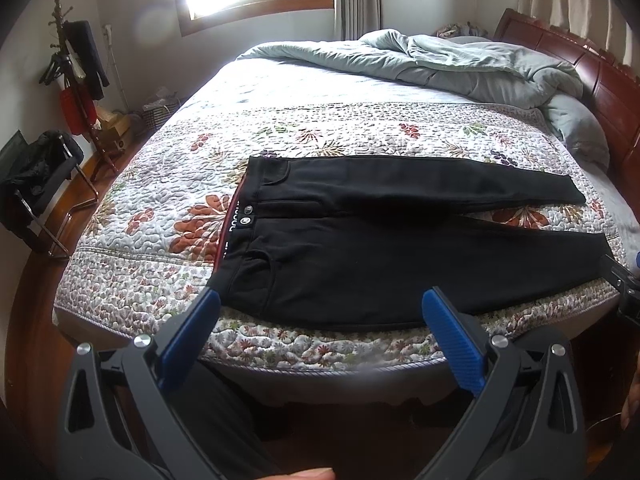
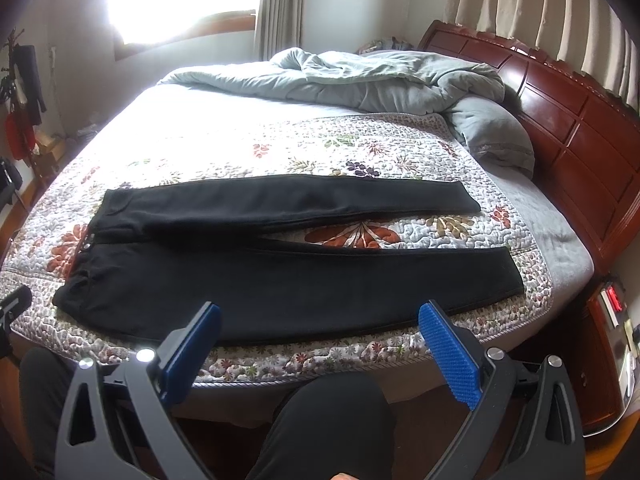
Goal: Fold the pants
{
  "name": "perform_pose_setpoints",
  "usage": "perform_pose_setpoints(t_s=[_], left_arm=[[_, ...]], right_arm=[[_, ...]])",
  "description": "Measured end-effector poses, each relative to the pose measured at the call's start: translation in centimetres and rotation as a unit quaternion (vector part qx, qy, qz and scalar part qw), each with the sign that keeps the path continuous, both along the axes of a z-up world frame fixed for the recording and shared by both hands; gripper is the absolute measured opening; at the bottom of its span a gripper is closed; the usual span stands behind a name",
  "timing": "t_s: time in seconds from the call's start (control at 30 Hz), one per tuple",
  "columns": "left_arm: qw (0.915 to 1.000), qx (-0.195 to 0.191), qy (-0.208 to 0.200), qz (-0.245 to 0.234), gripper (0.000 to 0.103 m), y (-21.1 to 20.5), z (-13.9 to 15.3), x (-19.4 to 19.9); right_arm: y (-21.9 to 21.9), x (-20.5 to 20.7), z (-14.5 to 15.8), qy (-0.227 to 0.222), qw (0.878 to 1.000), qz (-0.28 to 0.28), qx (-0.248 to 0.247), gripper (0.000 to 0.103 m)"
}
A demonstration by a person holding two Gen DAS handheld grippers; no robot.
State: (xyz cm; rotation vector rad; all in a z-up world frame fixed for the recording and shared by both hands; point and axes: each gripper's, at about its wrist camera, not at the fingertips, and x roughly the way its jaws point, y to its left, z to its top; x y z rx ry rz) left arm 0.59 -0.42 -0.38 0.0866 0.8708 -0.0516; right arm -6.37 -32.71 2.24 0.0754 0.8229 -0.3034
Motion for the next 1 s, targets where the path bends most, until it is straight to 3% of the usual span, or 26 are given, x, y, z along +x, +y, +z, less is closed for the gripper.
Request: perform_pose_setpoints(t_s=[0.83,0.9,0.97,1.0], left_arm=[[0.9999,0.001,0.012,0.000,0.101,2.1,-1.4,3.8],[0.9988,-0.029,0.017,-0.035,0.101,2.6,-1.9,4.3],[0.9868,-0.119,0.041,-0.103,0.101,3.8,-3.2,5.6],[0.9797,-0.141,0.069,-0.125,0.101,4.3,-4.3,6.9]], right_arm=[[0.5,3.4,-1.7,0.023,0.999,0.017,-0.015,0.099],[0.6,4.4,-2.2,0.025,0.999,0.048,-0.008,0.099],[0.7,5.6,-2.6,0.011,0.994,0.105,0.018,0.099],[0.6,6.4,-3.0,0.004,0.989,0.144,0.034,0.099]])
